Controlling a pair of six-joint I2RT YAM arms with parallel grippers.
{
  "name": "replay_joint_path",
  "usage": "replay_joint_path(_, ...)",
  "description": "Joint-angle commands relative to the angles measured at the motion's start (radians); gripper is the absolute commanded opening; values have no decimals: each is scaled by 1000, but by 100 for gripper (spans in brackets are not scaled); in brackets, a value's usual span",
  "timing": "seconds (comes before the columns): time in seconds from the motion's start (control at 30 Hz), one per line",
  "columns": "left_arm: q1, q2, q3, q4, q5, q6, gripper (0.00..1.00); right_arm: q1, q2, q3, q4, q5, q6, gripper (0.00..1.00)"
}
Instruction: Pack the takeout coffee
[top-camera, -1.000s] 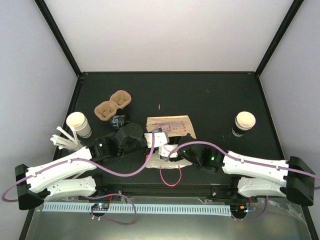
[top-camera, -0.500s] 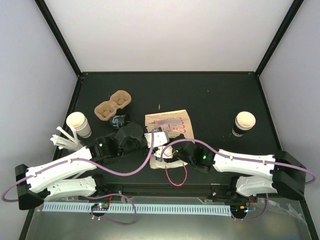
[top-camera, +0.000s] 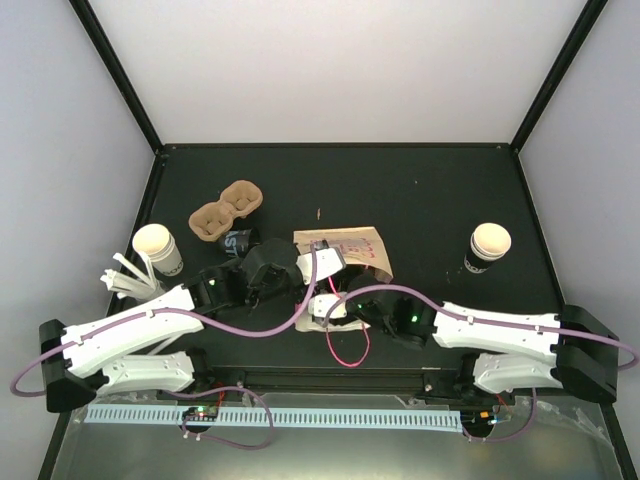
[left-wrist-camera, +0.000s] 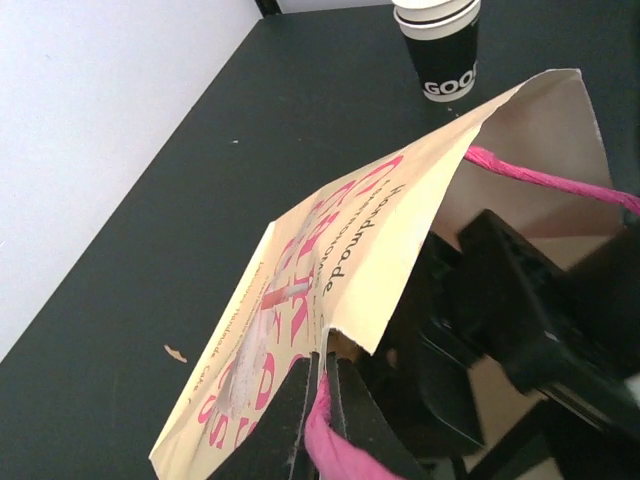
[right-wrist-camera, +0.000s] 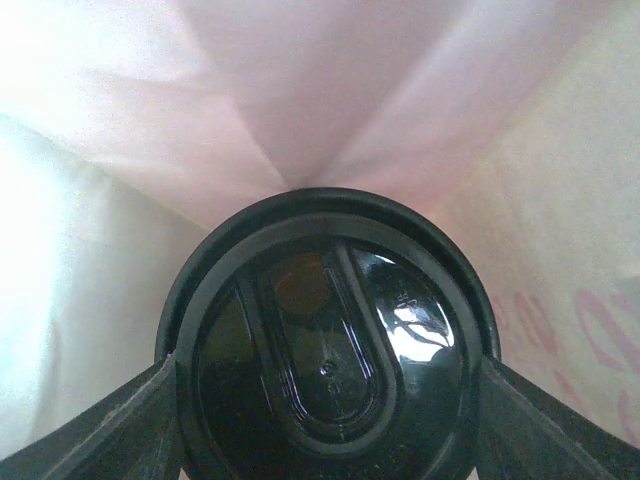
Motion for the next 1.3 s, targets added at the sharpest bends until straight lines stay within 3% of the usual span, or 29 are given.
replay_joint_path(0.0,-8,11,60,0,-36,-49,2,52,-32,-2,-49,51,10,41)
replay_joint_path(0.2,-8,13,58,5,4,-48,2,94,31,80,-138,141,96,43)
replay_joint_path(0.33,-9,6,56,4,47,-42,2,91,72,82,-85,206,67,44)
replay_joint_path(0.87,-11,-36,23,4,149,-25,2,0,90,25,14,84,84,44)
replay_joint_path(1.27,-11,-36,18,8,162,-25,2,-10,120,69,-121,17,120,43)
